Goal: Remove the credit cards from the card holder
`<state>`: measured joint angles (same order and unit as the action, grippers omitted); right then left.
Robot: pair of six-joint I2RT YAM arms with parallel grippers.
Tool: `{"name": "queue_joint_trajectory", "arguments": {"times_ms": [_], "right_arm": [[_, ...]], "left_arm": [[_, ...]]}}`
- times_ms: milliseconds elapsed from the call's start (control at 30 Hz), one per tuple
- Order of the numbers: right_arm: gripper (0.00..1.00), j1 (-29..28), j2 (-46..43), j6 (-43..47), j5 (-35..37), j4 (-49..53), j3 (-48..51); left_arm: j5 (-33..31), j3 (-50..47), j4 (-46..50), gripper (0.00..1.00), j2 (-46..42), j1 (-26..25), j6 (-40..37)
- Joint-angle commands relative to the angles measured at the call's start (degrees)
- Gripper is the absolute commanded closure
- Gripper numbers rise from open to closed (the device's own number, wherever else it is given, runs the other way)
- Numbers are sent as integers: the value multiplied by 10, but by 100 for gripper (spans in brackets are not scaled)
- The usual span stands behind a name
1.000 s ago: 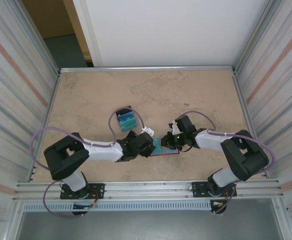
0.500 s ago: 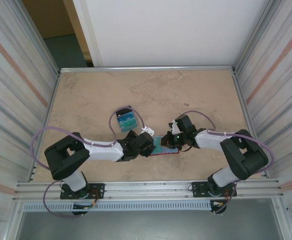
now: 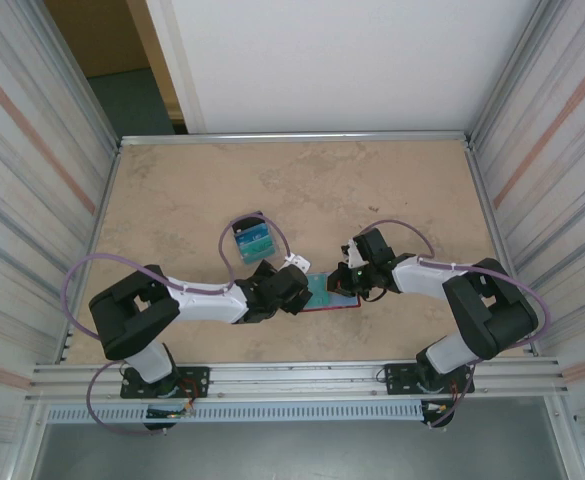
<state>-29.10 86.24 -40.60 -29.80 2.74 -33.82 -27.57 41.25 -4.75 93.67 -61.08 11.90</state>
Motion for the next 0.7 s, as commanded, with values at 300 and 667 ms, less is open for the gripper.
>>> {"name": "queue_joint_trajectory", "arguments": {"times_ms": [300, 667], "right_arm": [[96, 10, 0, 50, 71, 98, -32], [95, 11, 3, 64, 88, 124, -50]], "left_arm": [[-9, 2, 28, 1, 0, -4, -1], [-8, 10, 23, 1, -8, -4, -23]]}}
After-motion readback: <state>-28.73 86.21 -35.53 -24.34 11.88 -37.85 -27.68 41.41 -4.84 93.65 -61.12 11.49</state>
